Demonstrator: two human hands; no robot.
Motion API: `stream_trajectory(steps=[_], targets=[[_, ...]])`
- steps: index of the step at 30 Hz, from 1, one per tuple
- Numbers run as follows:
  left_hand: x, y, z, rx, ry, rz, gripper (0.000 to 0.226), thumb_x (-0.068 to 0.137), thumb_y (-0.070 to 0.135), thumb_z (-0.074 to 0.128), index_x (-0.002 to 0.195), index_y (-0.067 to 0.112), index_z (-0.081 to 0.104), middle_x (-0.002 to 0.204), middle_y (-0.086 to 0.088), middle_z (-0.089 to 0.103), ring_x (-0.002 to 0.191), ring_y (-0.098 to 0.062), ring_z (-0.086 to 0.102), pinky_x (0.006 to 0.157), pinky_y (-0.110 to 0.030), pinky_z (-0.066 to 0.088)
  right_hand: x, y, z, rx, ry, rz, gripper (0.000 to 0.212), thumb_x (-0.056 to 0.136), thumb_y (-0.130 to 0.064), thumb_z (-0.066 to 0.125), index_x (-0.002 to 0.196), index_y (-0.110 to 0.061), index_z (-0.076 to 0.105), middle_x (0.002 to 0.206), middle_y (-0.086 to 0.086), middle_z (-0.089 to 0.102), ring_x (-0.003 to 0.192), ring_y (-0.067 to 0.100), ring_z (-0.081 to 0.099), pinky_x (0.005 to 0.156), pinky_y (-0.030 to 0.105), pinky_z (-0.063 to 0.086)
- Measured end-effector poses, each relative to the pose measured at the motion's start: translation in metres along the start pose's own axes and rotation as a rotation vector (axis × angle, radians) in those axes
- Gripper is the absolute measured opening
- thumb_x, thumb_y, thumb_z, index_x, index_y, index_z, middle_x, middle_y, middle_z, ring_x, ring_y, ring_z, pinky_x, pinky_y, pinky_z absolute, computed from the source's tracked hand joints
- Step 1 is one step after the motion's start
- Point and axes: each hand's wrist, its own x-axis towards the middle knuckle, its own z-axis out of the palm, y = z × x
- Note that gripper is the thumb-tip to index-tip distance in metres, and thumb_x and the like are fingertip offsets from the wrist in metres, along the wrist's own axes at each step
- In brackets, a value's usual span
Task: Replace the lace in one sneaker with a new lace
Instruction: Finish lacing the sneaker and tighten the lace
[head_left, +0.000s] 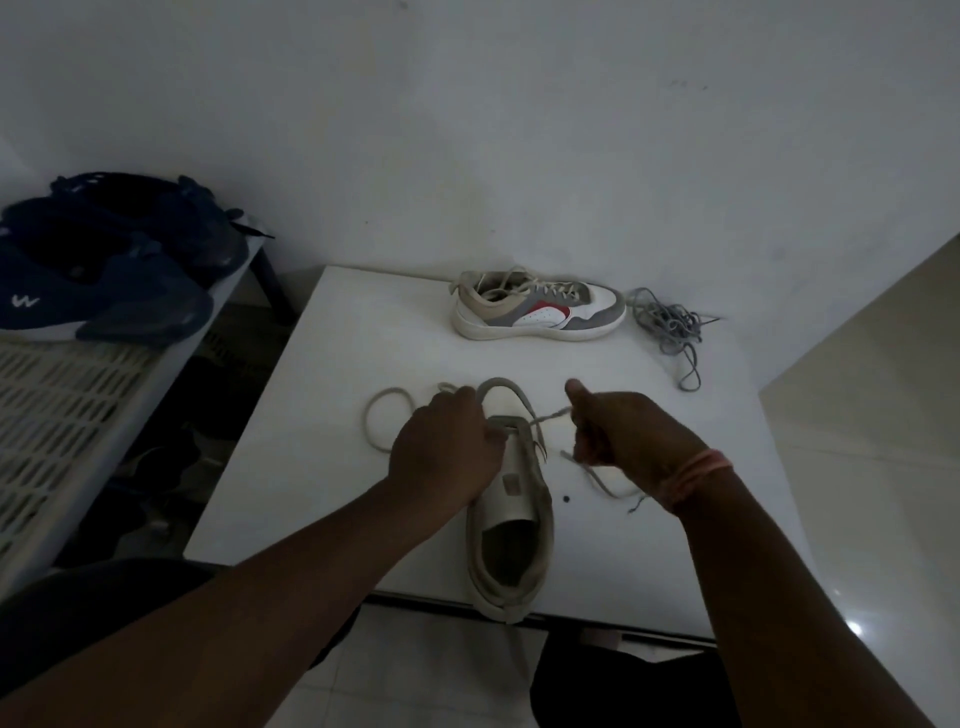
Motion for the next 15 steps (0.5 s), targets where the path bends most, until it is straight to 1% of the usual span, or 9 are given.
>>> stream_trajectory(steps=[2, 5, 7, 8, 10, 11, 13, 14, 15], targets=[[-0.003, 0.014, -0.008, -0.316, -0.105, 0.049, 0.013, 0.092, 0.032, 0.063, 0.101, 0.023, 0.062, 0.097, 0.005, 0.067, 0.092, -0.017, 0.066, 0.075, -0.031, 0.053, -0.005, -0.01, 0.006, 0.449, -0.199, -0.104, 0.035, 0.098, -0.04, 0.056, 0.09, -0.007, 0.063, 0.074, 0.009, 0.056, 0.063, 0.019, 0.054, 0.068, 0.035, 0.049], [-0.004, 0.033, -0.022, -0.807, -0.38, 0.064, 0.019, 0.087, 0.025, 0.065, 0.106, 0.022, 0.067, 0.101, -0.003, 0.073, 0.096, -0.025, 0.069, 0.085, -0.041, 0.055, -0.006, -0.018, 0.012, 0.786, -0.41, -0.276, 0.023, 0.103, -0.026, 0.043, 0.1, -0.009, 0.058, 0.081, 0.006, 0.055, 0.067, 0.019, 0.051, 0.069, 0.036, 0.041], [-0.005, 0.034, -0.029, -1.019, -0.519, 0.068, 0.018, 0.091, 0.021, 0.063, 0.106, 0.013, 0.069, 0.096, -0.012, 0.073, 0.09, -0.028, 0.072, 0.082, -0.037, 0.056, -0.007, -0.021, 0.009, 0.952, -0.435, -0.32, 0.024, 0.106, -0.022, 0.036, 0.102, -0.012, 0.058, 0.083, 0.003, 0.055, 0.07, 0.017, 0.053, 0.071, 0.034, 0.043], [-0.005, 0.033, -0.032, -1.056, -0.589, 0.072, 0.017, 0.095, 0.02, 0.061, 0.105, 0.011, 0.07, 0.089, -0.016, 0.07, 0.081, -0.027, 0.071, 0.078, -0.035, 0.054, -0.005, -0.02, 0.005, 1.005, -0.383, -0.341, 0.025, 0.106, -0.02, 0.035, 0.101, -0.013, 0.059, 0.08, 0.001, 0.054, 0.067, 0.015, 0.053, 0.068, 0.032, 0.044], [-0.001, 0.026, -0.04, -0.918, -0.651, 0.113, 0.022, 0.1, 0.028, 0.06, 0.096, 0.014, 0.076, 0.076, -0.017, 0.057, 0.065, -0.021, 0.056, 0.07, -0.033, 0.05, -0.001, -0.015, -0.005, 1.057, -0.196, -0.345, 0.021, 0.103, -0.017, 0.039, 0.098, -0.015, 0.059, 0.069, -0.003, 0.048, 0.055, 0.011, 0.045, 0.056, 0.026, 0.041], [0.001, 0.023, -0.044, -0.84, -0.684, 0.141, 0.029, 0.1, 0.035, 0.059, 0.094, 0.013, 0.078, 0.073, -0.014, 0.054, 0.066, -0.02, 0.05, 0.071, -0.034, 0.049, 0.001, -0.012, -0.011, 1.067, -0.097, -0.318, 0.017, 0.101, -0.017, 0.042, 0.097, -0.016, 0.058, 0.065, -0.004, 0.045, 0.051, 0.01, 0.04, 0.052, 0.025, 0.037], [0.005, 0.016, -0.049, -0.827, -0.775, 0.153, 0.049, 0.1, 0.049, 0.053, 0.091, 0.006, 0.075, 0.075, -0.011, 0.052, 0.076, -0.024, 0.05, 0.084, -0.038, 0.05, 0.005, -0.005, -0.019, 1.056, 0.06, -0.233, 0.011, 0.101, -0.019, 0.047, 0.096, -0.016, 0.057, 0.064, -0.005, 0.042, 0.049, 0.01, 0.036, 0.05, 0.024, 0.034], [0.006, 0.013, -0.049, -0.868, -0.8, 0.15, 0.054, 0.098, 0.053, 0.054, 0.085, 0.004, 0.071, 0.08, -0.012, 0.054, 0.083, -0.026, 0.053, 0.092, -0.042, 0.05, 0.006, -0.002, -0.02, 1.028, 0.116, -0.187, 0.011, 0.101, -0.019, 0.048, 0.096, -0.015, 0.057, 0.064, -0.004, 0.044, 0.05, 0.01, 0.037, 0.051, 0.024, 0.035], [0.008, 0.013, -0.048, -0.922, -0.807, 0.146, 0.05, 0.095, 0.053, 0.058, 0.081, 0.006, 0.066, 0.087, -0.013, 0.058, 0.09, -0.027, 0.056, 0.099, -0.046, 0.049, 0.007, 0.001, -0.02, 0.976, 0.172, -0.144, 0.011, 0.101, -0.019, 0.049, 0.098, -0.015, 0.059, 0.066, -0.003, 0.046, 0.051, 0.01, 0.04, 0.051, 0.024, 0.037]])
